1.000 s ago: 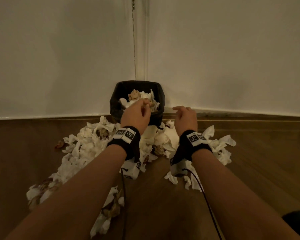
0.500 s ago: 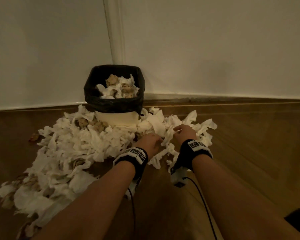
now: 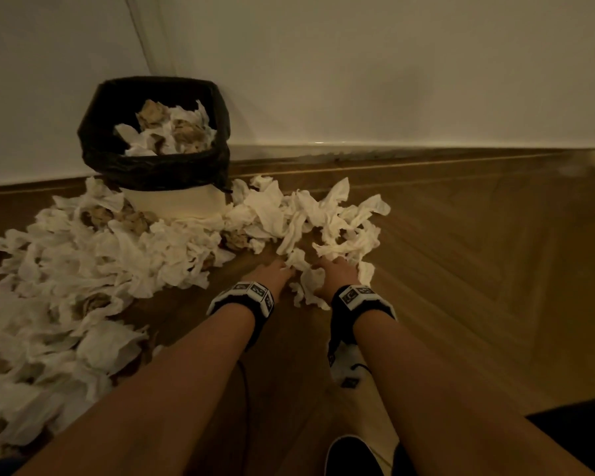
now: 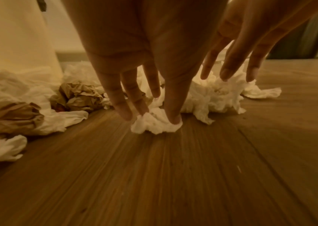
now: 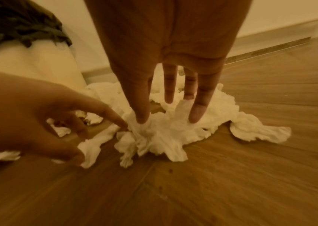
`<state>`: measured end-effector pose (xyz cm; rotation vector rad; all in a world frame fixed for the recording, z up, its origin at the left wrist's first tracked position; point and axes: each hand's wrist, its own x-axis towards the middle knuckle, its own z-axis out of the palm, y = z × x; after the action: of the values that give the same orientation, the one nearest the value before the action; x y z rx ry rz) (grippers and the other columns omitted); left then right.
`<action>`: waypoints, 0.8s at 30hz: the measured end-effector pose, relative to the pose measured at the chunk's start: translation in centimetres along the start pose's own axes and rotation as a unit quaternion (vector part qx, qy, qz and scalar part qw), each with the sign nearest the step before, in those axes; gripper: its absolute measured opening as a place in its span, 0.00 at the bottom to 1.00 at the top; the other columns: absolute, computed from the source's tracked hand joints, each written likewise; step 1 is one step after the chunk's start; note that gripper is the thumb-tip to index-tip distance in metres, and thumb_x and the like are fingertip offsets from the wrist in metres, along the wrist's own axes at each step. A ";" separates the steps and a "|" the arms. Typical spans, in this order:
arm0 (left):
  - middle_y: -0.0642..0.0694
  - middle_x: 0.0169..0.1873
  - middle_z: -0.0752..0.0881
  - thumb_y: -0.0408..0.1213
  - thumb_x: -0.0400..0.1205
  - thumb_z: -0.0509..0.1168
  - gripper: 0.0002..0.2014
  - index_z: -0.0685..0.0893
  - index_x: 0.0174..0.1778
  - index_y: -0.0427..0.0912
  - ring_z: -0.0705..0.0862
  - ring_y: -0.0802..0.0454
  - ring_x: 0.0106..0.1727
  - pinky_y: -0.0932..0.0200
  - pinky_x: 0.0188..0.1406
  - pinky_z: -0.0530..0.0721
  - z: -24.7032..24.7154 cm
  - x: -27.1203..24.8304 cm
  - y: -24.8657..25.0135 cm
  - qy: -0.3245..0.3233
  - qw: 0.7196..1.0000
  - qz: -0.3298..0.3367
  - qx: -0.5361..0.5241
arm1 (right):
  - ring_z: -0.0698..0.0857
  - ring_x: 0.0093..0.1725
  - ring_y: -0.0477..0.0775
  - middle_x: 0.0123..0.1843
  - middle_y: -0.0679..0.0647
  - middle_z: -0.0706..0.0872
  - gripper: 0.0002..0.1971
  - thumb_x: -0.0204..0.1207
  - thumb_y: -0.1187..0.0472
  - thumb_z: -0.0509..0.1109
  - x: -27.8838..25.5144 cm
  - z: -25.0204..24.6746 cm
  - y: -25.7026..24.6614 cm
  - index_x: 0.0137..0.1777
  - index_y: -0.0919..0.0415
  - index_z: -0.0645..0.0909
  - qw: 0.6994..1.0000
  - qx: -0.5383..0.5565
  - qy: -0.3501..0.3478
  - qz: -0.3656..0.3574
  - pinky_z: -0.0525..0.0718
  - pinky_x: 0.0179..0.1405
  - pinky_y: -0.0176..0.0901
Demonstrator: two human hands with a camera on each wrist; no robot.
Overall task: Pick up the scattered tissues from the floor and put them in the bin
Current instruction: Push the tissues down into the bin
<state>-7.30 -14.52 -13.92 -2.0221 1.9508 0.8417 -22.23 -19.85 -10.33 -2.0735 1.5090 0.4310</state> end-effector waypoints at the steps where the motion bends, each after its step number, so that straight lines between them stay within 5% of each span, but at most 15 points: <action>1: 0.45 0.76 0.59 0.31 0.80 0.64 0.30 0.64 0.77 0.52 0.68 0.36 0.71 0.44 0.68 0.73 0.2 0.1 0.1 -0.008 1.000 -0.005 0.007 | 0.64 0.75 0.68 0.75 0.57 0.63 0.27 0.76 0.57 0.68 0.0 0.5 0.1 0.75 0.45 0.67 1.000 0.004 -0.002 -0.001 0.73 0.70 0.59; 5: 0.40 0.71 0.67 0.37 0.83 0.59 0.19 0.70 0.71 0.44 0.72 0.39 0.68 0.49 0.61 0.75 0.8 0.1 0.2 -0.027 0.998 -0.049 0.023 | 0.59 0.74 0.69 0.77 0.55 0.56 0.26 0.77 0.61 0.68 -0.2 2.6 -0.1 0.71 0.39 0.67 1.000 -0.003 0.015 -0.009 0.76 0.63 0.59; 9: 0.37 0.69 0.71 0.36 0.83 0.59 0.19 0.69 0.71 0.40 0.75 0.38 0.67 0.48 0.62 0.76 1.2 0.0 0.0 -0.016 0.998 -0.057 0.026 | 0.58 0.76 0.68 0.79 0.55 0.54 0.23 0.78 0.66 0.66 -0.7 4.1 0.1 0.69 0.47 0.70 0.999 -0.020 0.019 -0.029 0.77 0.64 0.58; 16: 0.38 0.66 0.70 0.33 0.80 0.62 0.21 0.69 0.69 0.44 0.79 0.39 0.57 0.53 0.48 0.78 1.8 -1.0 -0.7 0.037 0.996 -0.049 -0.064 | 0.73 0.71 0.63 0.73 0.62 0.71 0.19 0.81 0.68 0.60 -0.3 3.1 -0.4 0.72 0.64 0.73 1.000 -0.005 -0.019 -0.002 0.74 0.69 0.48; 21: 0.38 0.64 0.79 0.37 0.83 0.57 0.19 0.70 0.71 0.48 0.80 0.39 0.61 0.50 0.55 0.78 0.9 -1.0 -0.9 0.000 0.997 -0.055 -0.063 | 0.81 0.63 0.60 0.63 0.61 0.83 0.14 0.81 0.66 0.60 -0.7 2.7 -0.4 0.62 0.64 0.82 0.988 0.137 0.064 0.040 0.79 0.64 0.47; 24: 0.39 0.69 0.76 0.33 0.84 0.56 0.23 0.68 0.75 0.51 0.78 0.40 0.65 0.50 0.61 0.79 0.8 -1.2 -1.4 0.024 0.994 -0.060 -0.087 | 0.83 0.45 0.53 0.51 0.56 0.83 0.16 0.77 0.70 0.59 -0.9 2.7 -0.5 0.58 0.56 0.83 0.934 0.323 0.128 0.080 0.83 0.45 0.44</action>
<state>-6.06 -12.99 -14.26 -2.2530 1.8141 0.9736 -21.87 -17.41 -11.92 -1.5269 1.6823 -0.2722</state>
